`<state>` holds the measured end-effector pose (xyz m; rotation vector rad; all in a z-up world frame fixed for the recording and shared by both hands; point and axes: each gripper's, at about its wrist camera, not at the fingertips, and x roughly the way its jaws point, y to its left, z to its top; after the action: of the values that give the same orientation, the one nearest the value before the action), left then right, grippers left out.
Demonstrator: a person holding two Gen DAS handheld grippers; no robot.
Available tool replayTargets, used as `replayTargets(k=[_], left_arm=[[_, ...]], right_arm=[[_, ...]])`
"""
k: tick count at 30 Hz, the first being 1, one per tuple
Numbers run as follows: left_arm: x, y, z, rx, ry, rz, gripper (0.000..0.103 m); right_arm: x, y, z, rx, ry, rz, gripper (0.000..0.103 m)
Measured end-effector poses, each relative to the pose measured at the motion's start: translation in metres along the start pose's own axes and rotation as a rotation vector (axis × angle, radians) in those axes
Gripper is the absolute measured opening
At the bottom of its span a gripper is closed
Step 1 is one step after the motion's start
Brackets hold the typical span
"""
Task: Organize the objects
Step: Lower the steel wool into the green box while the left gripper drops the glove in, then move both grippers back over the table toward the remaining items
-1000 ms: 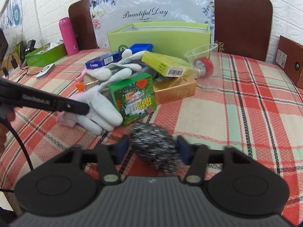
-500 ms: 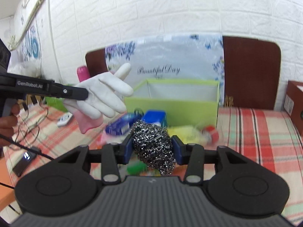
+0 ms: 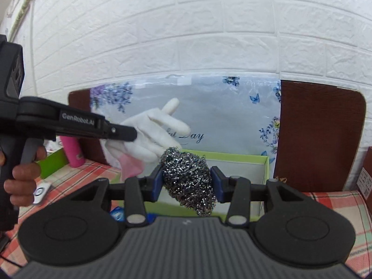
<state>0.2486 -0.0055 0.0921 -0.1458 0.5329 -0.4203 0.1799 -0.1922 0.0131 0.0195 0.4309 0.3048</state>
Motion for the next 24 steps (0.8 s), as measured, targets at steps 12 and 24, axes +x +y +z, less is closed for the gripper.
replayTargets(k=[12, 24], left_arm=[[0.077, 0.049, -0.016, -0.089, 0.130, 0.078, 0.040], [-0.002, 0.029, -0.027, -0.029, -0.038, 0.142, 0.088]], right_arm=[[0.111, -0.013, -0.019, 0.002, 0.174, 0.006, 0.056], [0.026, -0.011, -0.014, -0.034, 0.014, -0.039, 0.102]])
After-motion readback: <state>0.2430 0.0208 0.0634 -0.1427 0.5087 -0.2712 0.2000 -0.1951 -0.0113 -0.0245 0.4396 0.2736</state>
